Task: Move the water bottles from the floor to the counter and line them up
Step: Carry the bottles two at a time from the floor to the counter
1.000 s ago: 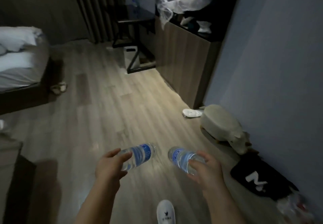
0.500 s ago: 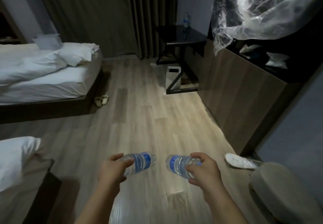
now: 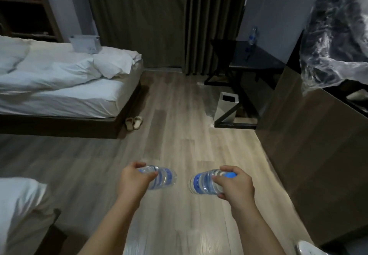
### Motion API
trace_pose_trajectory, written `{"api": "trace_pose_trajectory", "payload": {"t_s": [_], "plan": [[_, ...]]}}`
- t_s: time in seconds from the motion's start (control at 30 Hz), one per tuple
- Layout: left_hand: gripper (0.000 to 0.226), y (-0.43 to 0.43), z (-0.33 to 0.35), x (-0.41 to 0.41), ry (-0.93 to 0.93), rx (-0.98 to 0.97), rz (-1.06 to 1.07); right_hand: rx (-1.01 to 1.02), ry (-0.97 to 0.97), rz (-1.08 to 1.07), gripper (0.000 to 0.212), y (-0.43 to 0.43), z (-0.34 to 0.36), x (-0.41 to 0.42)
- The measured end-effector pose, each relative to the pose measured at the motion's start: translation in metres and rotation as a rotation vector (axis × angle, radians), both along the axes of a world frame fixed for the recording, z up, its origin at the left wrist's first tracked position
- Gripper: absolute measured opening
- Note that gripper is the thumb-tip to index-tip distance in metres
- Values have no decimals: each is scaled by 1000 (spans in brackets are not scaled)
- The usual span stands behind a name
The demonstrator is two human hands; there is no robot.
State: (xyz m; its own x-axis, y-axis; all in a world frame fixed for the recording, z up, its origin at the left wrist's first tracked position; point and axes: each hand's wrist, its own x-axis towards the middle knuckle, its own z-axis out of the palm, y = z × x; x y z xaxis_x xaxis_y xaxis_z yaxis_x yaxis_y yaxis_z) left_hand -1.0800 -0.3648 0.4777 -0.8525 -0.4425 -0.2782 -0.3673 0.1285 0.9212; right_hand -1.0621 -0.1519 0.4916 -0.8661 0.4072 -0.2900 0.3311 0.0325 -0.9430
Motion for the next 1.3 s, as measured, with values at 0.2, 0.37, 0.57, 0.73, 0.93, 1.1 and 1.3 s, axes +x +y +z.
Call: {"api": "trace_pose_trajectory", "payload": {"t_s": [0.2,0.37,0.57,0.73,0.93,1.1,1.3], "plan": [[35,-32,31,-119,35,-136,-19,-18,78,-1,24,-37,27,-125],[37,-39,52,-203,90,-188,-58,9,159,-21,28,-43,41,-211],[34,-31,60,-320,134,-220,-87,14,225,-40,29,-31,48,-332],[31,3,63,-433,143,-212,-103,21,238,-24,28,0,51,-447],[32,35,63,-555,108,-185,-79,98,211,22,28,25,54,-576],[30,30,49,-644,70,-177,-65,123,169,31,28,22,44,-668],[28,-7,34,-771,12,-173,-85,122,150,8,28,-15,21,-786]]}}
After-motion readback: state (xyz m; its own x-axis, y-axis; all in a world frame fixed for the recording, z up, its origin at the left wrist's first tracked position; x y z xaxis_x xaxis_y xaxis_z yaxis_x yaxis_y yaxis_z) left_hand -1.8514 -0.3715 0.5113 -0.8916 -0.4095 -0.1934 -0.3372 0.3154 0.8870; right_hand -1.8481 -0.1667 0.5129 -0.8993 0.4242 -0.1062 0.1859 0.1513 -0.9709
